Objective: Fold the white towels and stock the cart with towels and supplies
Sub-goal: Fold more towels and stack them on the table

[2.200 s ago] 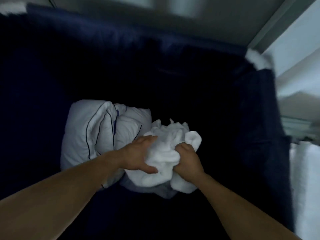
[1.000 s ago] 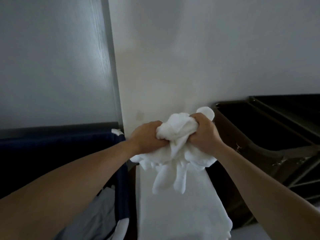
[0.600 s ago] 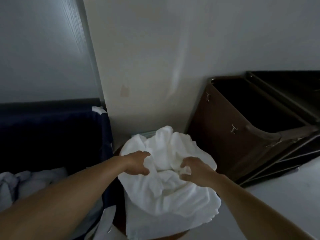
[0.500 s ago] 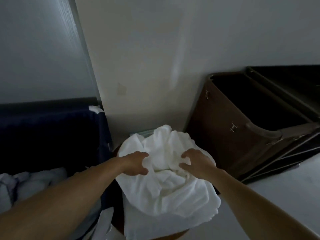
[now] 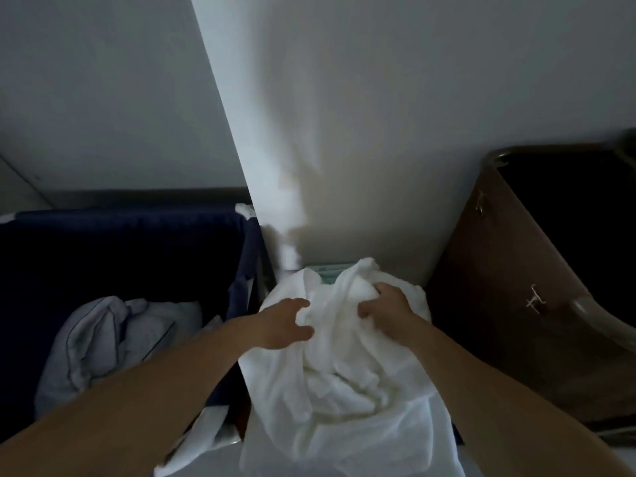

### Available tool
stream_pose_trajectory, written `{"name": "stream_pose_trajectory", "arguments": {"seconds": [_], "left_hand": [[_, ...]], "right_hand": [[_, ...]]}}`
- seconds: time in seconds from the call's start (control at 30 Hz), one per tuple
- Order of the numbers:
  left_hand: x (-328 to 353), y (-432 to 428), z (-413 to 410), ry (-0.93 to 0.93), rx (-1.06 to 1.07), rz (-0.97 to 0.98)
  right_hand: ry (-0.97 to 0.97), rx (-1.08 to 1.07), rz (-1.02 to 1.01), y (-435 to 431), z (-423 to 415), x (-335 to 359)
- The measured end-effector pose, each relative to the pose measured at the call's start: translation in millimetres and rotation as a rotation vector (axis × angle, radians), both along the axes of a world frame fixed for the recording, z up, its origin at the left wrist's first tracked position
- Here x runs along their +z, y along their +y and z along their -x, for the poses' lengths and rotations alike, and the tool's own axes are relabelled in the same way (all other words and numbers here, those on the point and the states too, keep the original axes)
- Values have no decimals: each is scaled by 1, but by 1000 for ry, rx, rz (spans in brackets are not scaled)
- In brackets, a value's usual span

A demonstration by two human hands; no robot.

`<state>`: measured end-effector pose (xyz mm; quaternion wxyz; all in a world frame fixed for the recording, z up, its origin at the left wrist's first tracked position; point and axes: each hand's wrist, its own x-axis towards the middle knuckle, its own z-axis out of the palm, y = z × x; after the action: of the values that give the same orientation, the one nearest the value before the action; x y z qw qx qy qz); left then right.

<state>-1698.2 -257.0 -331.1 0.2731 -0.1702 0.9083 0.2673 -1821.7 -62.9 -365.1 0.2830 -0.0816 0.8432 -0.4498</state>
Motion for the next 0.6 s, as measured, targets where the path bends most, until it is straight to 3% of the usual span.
{"name": "stream_pose_trajectory", "arguments": {"seconds": [0.17,0.23,0.33,0.37,0.43,0.53,0.6], "left_hand": [[34,2,14,191,67,-134],[53,4,21,262,16,-153],[73,1,23,205,-5,-147],[77,-1,21,178,-22,-114],[80,-5,11,99,-85,-7],[72,-8,-3,-52,-136,65],[61,-8,-8,-93,-127,63]], "right_hand": [[7,-12,462,6,8,91],[-40,98,569,12,5,121],[-16,252,618,20,-8,147],[25,292,559,22,-14,146],[131,422,228,27,-22,121],[-46,688,-256,42,-38,75],[-18,704,-368,50,-41,53]]}}
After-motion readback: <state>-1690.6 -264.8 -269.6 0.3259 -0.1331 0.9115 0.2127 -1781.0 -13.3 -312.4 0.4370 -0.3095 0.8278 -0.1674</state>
